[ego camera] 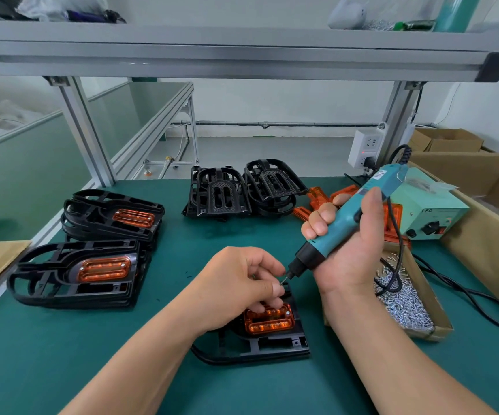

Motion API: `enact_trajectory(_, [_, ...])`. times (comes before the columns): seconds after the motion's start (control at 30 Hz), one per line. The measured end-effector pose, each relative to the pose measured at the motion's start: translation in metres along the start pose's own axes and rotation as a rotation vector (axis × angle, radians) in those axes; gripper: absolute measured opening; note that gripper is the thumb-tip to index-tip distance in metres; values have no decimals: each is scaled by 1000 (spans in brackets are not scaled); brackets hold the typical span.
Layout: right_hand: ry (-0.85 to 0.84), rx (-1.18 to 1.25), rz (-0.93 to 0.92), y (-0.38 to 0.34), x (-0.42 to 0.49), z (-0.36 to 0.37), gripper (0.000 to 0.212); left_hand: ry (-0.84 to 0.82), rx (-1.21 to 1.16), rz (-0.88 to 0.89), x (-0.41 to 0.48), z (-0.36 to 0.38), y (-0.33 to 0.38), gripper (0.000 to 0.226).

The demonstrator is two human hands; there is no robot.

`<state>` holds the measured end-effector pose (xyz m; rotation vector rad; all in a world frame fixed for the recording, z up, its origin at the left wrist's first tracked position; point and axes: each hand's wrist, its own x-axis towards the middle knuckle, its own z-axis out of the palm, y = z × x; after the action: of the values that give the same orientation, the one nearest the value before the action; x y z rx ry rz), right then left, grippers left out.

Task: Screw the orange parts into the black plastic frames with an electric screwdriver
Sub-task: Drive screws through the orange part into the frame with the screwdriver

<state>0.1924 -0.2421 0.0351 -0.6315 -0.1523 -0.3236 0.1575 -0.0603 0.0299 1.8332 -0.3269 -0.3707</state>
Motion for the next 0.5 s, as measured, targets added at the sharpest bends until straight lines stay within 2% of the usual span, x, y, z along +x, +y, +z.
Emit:
enact_trajectory(0.2, [33, 20, 28, 2, -1, 1, 43, -46, 74, -5, -1, -7, 3, 22])
enact_trajectory(0.27, [42, 33, 46, 4, -2, 1, 44, -17, 98, 3, -1, -12, 4, 18])
enact_trajectory(0.4, [4, 3, 68, 7, -7, 4, 43, 193, 418, 48, 1, -31, 0, 15])
enact_trajectory(0.5, [-59, -32, 84, 13, -13, 8, 40, 100, 596, -43, -3, -46, -1, 24])
